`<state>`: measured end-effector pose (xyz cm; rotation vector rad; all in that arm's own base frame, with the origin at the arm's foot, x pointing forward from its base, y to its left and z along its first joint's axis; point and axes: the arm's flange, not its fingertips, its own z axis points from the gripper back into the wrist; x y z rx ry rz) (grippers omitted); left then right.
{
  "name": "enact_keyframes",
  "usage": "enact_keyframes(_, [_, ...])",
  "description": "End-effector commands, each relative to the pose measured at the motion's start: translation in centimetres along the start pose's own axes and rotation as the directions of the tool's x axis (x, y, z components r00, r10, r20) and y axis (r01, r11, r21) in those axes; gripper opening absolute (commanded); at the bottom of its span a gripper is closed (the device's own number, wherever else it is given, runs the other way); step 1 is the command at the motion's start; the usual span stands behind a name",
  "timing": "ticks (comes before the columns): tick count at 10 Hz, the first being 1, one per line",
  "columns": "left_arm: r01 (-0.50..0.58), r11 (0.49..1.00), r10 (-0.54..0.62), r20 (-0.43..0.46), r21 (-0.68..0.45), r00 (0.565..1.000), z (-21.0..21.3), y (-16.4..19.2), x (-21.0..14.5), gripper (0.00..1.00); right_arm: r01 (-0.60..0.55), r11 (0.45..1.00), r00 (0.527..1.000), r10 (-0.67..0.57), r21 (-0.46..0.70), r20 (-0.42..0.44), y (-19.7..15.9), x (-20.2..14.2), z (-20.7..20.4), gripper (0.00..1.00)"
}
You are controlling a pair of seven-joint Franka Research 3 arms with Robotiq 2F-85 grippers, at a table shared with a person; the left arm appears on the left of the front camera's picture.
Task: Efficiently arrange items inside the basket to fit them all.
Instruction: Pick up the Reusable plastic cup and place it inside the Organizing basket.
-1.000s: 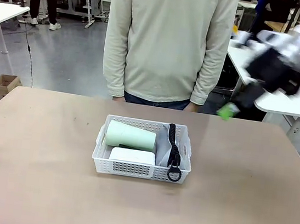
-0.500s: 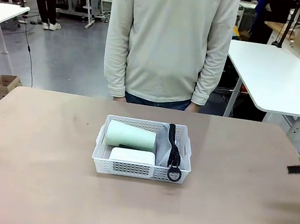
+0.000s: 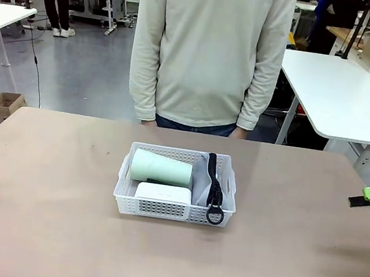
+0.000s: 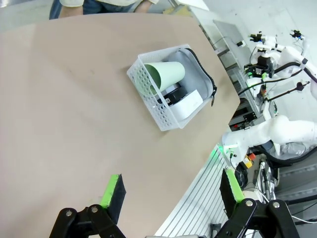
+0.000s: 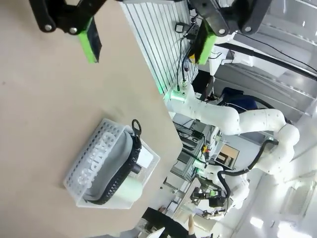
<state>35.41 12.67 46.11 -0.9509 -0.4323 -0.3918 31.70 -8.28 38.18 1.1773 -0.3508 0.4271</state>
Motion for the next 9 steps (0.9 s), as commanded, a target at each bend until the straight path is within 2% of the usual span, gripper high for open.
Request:
enact_keyframes(1, [0.001,1.000,-0.001,0.000,-0.003,1.000,0.02,-0.21,-0.22,1.00,0.018,1.000,1.000,-0.018,0.006,0.003,0.03,-0.68,0.41,1.00])
enact_keyframes(9, [0.001,1.000,-0.001,0.000,-0.003,1.000,0.02,-0.21,-0.22,1.00,0.018,1.000,1.000,-0.018,0.006,0.003,0.03,-0.68,0.41,1.00])
